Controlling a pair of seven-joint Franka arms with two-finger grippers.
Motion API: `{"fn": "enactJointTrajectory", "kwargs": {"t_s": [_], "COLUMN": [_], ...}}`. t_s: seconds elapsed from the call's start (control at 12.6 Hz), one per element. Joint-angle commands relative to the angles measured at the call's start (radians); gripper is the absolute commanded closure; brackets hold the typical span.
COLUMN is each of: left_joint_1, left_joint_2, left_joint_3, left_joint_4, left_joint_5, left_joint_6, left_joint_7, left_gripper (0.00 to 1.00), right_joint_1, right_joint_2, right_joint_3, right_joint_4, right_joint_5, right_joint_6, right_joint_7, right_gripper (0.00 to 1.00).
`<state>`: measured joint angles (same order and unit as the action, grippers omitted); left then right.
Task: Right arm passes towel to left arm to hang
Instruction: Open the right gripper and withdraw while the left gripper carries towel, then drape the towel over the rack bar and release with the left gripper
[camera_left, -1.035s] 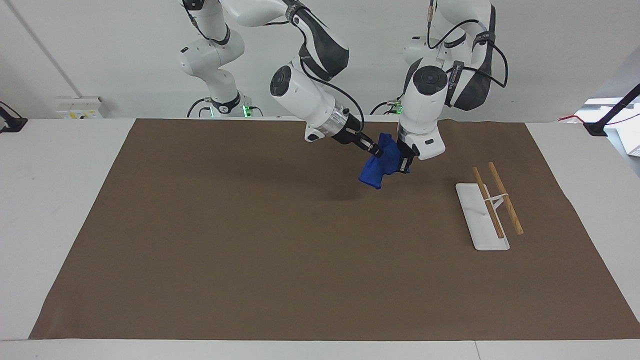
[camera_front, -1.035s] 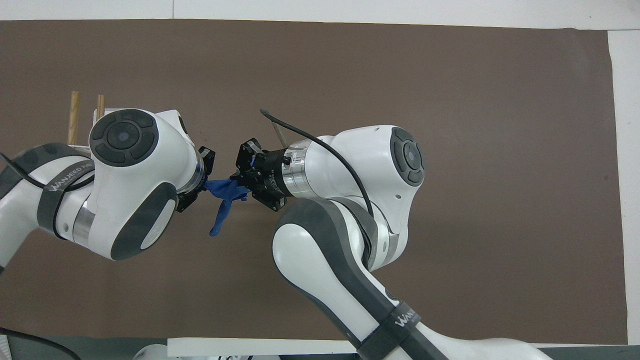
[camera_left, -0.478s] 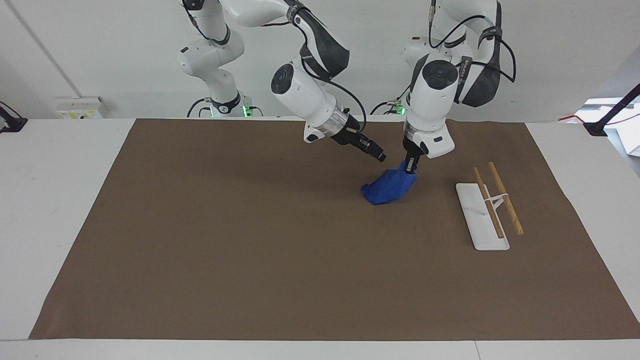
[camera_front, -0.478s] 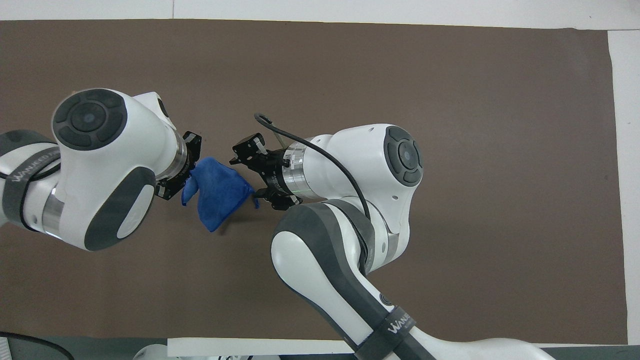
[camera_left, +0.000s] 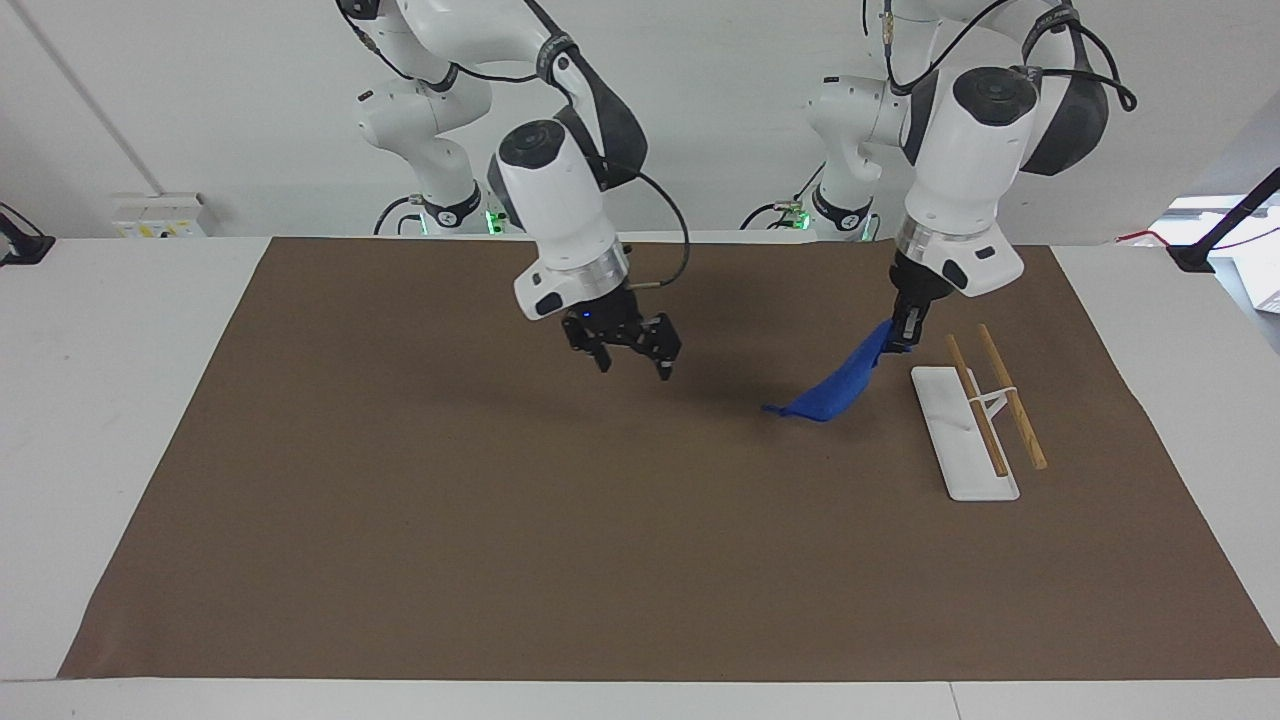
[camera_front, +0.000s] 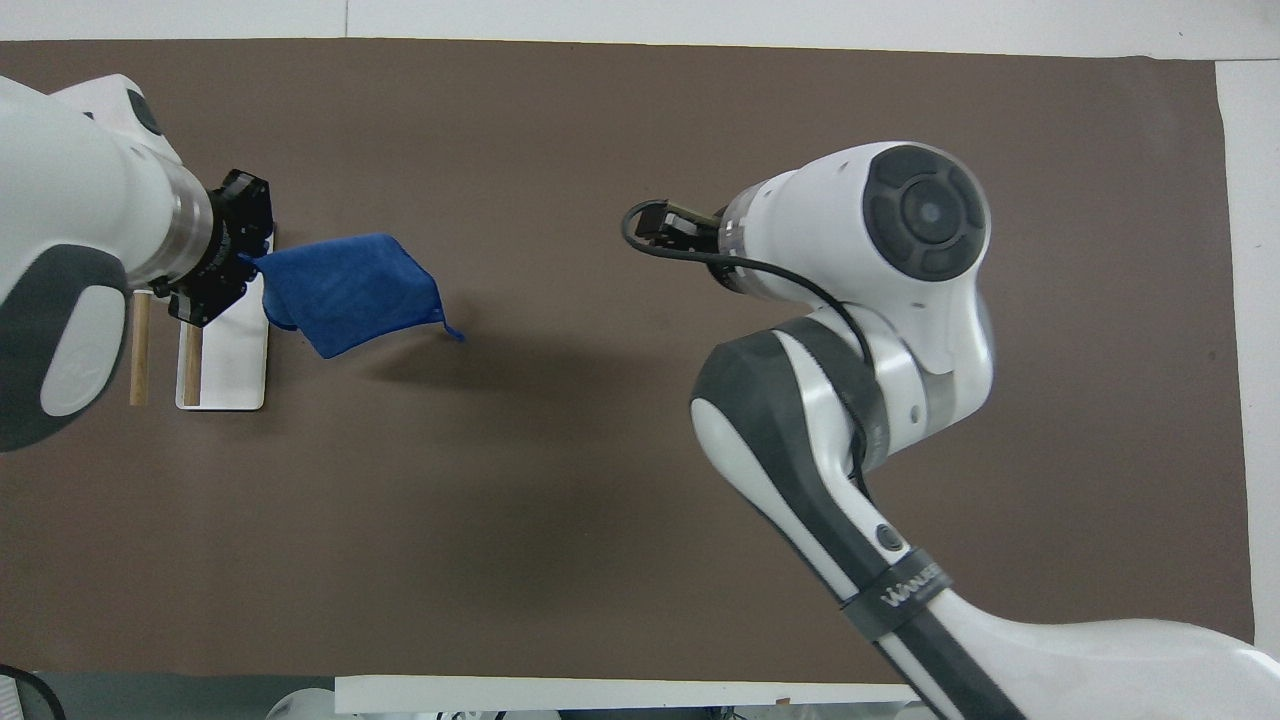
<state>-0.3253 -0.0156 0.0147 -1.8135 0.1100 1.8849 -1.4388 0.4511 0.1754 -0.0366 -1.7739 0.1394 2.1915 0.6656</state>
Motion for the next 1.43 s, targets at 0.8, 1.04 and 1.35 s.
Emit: {"fn": "enactJointTrajectory", "kwargs": {"t_s": [0.8, 1.04, 1.35], "left_joint_1": [0.393, 0.429, 0.488], "left_joint_2": [-0.029, -0.015, -0.017], "left_joint_3": [-0.005, -0.005, -0.005], "left_joint_4": [-0.203, -0.247, -0.349], "left_joint_5": [0.019, 0.019, 0.019], "left_joint_6": [0.426, 0.488, 0.574], "left_joint_7": [0.363, 0.42, 0.471], "left_gripper": [1.0, 1.0, 1.0], "right_joint_1": [-0.474, -0.505, -0.497], "right_joint_2": [-0.257, -0.246, -0.251], "right_joint_3": [0.007, 0.007, 0.007], "right_joint_4": [0.192, 0.2, 0.2], "right_joint_5": [-0.222, -0.211, -0.21], "right_joint_6": [-0.786, -0.786, -0.796], "right_joint_7": [-0.687, -0.727, -0.727], "right_gripper": [0.0, 0.0, 0.0]}}
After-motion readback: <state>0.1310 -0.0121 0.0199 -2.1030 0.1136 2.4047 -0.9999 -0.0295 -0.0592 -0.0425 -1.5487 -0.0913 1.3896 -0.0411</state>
